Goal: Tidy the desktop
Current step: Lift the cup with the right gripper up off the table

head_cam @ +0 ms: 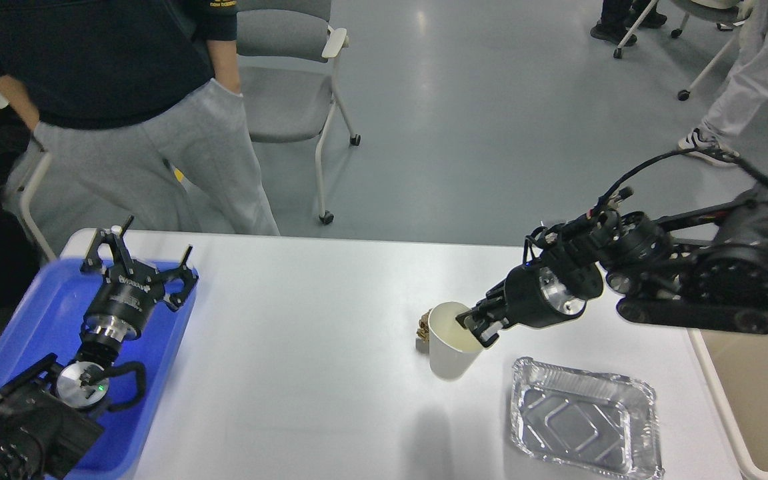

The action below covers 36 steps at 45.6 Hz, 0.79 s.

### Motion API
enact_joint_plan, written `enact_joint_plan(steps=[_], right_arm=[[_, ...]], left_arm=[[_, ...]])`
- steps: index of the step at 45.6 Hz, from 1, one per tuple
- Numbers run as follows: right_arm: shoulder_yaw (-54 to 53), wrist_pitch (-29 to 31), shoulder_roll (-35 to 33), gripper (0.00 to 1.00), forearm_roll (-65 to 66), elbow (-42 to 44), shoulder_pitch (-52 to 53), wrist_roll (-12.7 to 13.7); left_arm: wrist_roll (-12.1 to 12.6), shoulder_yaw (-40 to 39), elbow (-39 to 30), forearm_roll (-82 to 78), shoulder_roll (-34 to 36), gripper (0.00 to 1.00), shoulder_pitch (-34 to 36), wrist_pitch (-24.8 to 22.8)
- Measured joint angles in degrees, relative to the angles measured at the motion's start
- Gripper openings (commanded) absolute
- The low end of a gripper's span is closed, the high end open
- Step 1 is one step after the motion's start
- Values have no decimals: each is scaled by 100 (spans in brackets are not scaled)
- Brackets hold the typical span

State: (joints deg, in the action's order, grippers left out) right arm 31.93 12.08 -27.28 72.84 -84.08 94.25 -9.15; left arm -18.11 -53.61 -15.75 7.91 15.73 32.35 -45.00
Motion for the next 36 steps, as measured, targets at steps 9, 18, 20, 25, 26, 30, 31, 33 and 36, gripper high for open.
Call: enact_joint_plan(steps=[9, 18, 20, 25, 26, 30, 31, 33, 36], right_arm=[[-479, 955, -845, 0, -361, -579, 980, 0], [-865, 1518, -1354, 0, -505, -805, 1377, 6], [-901, 1565, -1410, 0, -516, -824, 1405, 8], [-985, 1647, -1551, 0, -546, -847, 1449, 11], [-1002, 1654, -1593, 0, -553, -846, 1451, 14], [-1071, 1633, -1771, 0, -575, -803, 1424, 15], [-1091, 1616, -1829, 0, -579, -783, 1399, 14], [-1147, 1563, -1997, 0, -591, -716, 1312, 15], [-1260, 1438, -2294, 0, -644, -552, 1111, 10]], left_arm=[[1, 0, 1, 3, 1, 100, -3, 0], [0, 0, 2, 7, 4, 100, -3, 0], [0, 0, 2, 7, 5, 100, -3, 0], [-1, 0, 2, 8, 6, 100, -3, 0], [-1, 0, 2, 8, 7, 100, -3, 0], [-3, 0, 2, 9, 7, 100, -3, 0], [-3, 0, 1, 9, 8, 100, -3, 0], [-3, 0, 1, 9, 7, 100, -3, 0], [-3, 0, 3, 9, 4, 100, -3, 0]])
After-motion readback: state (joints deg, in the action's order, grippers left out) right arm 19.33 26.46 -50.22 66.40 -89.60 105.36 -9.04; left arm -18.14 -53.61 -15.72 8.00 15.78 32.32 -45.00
